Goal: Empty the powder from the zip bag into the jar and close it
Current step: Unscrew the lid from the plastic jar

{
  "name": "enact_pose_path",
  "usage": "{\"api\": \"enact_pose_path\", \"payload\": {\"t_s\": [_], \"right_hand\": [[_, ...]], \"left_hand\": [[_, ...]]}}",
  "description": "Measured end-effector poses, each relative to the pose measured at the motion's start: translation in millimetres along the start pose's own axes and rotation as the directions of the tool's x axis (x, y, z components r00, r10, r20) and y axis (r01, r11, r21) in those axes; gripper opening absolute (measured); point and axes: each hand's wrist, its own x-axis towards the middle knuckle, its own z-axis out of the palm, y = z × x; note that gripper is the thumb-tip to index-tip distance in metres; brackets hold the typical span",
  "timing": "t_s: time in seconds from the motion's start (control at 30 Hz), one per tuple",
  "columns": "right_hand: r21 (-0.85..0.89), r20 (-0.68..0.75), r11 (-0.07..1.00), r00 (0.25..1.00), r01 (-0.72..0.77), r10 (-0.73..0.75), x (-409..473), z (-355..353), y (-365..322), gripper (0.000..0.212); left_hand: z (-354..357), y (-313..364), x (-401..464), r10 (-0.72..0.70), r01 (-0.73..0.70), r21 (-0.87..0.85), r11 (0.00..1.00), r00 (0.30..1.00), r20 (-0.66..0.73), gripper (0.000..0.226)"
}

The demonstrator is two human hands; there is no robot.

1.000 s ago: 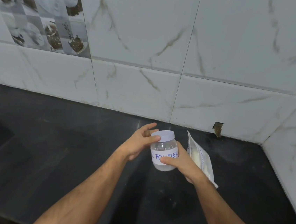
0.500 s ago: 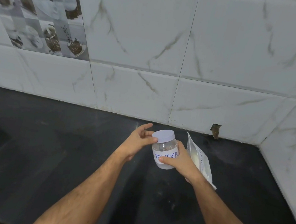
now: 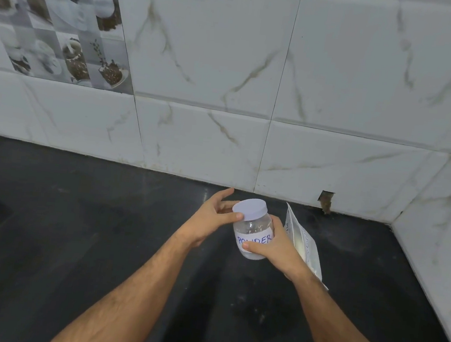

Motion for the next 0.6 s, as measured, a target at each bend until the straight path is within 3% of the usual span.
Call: {"api": "enact_pose_path", "payload": {"t_s": [0.13, 0.43, 0.6], "right_hand": [[0.003, 0.019, 1.000, 1.000, 0.009, -0.009, -1.0, 0.8, -2.1, 0.087], [0.018, 0.088, 1.000, 0.996, 0.024, -0.026, -5.9, 8.6, -6.1, 0.085], [0.017, 0.027, 1.000, 1.000, 0.015, -0.016, -3.7, 3.5, -0.9, 0.089]], "left_hand": [[-3.0, -1.1, 3.1, 0.028, -0.024, 0.042, 0.999, 0.997, -0.075, 0.081], [16.6, 8.3, 5.5, 0.077, -0.078, 0.212, 0.974, 0.997, 0.013, 0.084], [14.0, 10.7, 4.2, 0.076, -0.091, 0.326, 0.941, 0.995, 0.057, 0.088]]}}
